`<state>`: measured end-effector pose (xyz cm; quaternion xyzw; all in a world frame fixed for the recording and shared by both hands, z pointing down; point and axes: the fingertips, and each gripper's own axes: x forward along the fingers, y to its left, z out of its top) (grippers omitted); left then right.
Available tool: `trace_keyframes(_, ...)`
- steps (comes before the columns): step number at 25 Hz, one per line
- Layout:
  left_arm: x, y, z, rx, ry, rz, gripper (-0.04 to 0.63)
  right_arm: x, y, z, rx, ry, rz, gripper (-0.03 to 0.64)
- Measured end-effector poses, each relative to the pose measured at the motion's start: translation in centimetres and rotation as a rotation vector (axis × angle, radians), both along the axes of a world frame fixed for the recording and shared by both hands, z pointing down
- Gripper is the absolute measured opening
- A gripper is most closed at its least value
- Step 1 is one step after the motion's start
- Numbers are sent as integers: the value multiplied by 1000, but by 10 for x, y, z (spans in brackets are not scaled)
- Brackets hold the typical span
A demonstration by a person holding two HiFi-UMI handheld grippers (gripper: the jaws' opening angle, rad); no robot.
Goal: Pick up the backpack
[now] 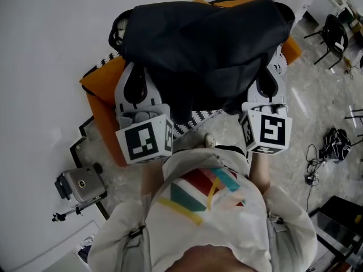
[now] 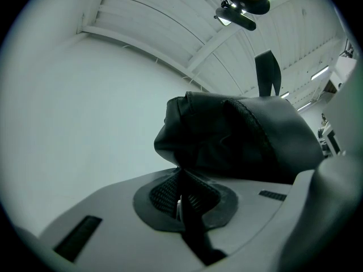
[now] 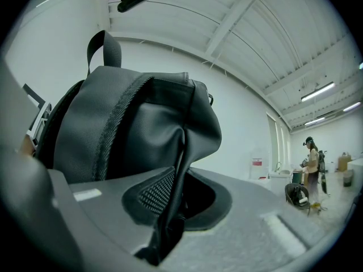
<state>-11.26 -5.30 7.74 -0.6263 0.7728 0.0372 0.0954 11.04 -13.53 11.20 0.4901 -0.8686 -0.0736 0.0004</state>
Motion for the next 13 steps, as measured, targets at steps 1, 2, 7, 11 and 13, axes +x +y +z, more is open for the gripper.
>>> trace_keyframes(1, 0, 0, 0, 1, 1, 0, 20, 0, 0, 0, 1, 1, 0, 41)
trace_keyframes(2, -1, -1, 1, 1, 1, 1, 20, -1, -1, 0, 1, 0, 0, 41)
trace_keyframes(7, -2, -2, 2, 6, 0, 5, 20, -2, -1, 1, 5, -5, 4, 41)
trace_keyframes(11, -4, -3, 2, 9, 1, 8, 20, -2, -2, 3, 8, 4, 10, 41)
trace_keyframes(13, -5, -4, 2, 11, 3, 9, 20, -2, -3, 5, 10, 9, 12, 41)
